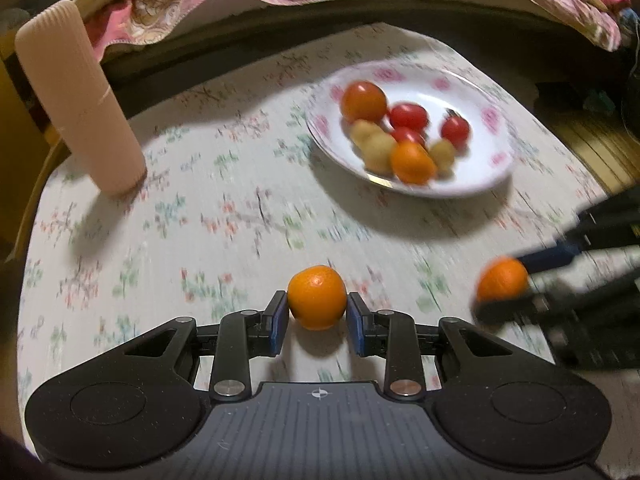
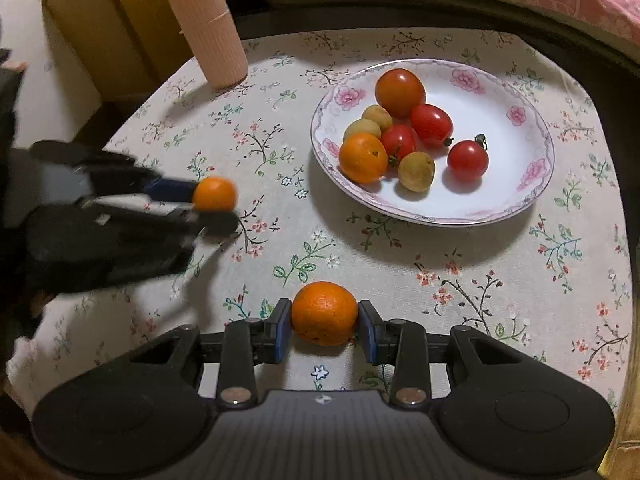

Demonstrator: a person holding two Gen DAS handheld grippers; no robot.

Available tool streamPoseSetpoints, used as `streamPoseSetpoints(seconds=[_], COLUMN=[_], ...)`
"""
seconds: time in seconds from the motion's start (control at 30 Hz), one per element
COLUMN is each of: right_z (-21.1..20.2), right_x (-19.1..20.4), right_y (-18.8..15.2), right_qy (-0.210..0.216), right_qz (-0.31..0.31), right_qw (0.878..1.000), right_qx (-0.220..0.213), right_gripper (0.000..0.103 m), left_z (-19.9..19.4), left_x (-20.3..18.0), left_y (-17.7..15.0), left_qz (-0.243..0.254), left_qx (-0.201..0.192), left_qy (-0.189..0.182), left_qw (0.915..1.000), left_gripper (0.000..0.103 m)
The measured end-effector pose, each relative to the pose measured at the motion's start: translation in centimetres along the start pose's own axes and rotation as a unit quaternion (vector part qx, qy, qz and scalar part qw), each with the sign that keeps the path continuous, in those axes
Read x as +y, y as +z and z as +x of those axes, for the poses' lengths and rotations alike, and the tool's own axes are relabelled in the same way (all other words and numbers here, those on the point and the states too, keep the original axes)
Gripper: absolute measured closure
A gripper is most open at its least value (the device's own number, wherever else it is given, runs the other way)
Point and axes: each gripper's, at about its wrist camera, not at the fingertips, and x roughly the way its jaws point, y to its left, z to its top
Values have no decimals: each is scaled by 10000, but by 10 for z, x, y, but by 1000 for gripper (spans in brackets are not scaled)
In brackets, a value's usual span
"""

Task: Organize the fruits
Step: 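Carry both mandarins toward the white plate with both tools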

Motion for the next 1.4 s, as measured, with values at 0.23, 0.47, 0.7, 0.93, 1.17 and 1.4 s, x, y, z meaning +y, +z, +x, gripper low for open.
streamPoseSetpoints(seconds=[0.23, 0.47, 0.7, 0.93, 1.17, 1.4], right_z=[2, 6, 6, 7, 7, 7], right_x=[15, 16, 15, 13, 13, 15], right_y=[-7, -7, -5, -4, -5, -3], right_qy=[-141, -182, -146, -93, -112, -124], right_qz=[-438, -522, -570, -504, -544, -583], right_qw=[9989, 9985, 9982, 9986, 9984, 9982], right_qx=[28, 50, 60, 88, 69, 81], right_gripper=[66, 65, 65, 64, 63, 65], left_z=[-12, -13, -12, -10, -9, -10], left_x=[-10, -14, -14, -19, -25, -30], left_y=[-31, -31, -35, -32, -30, -27], left_qz=[11, 196, 254, 390, 482, 544], left_qx=[285, 206, 179, 116, 111, 158], left_qy=[-56, -89, -164, -192, -208, -250], left_qw=[9996, 9996, 9994, 9990, 9986, 9981], left_gripper=[63, 53, 43, 43, 44, 57])
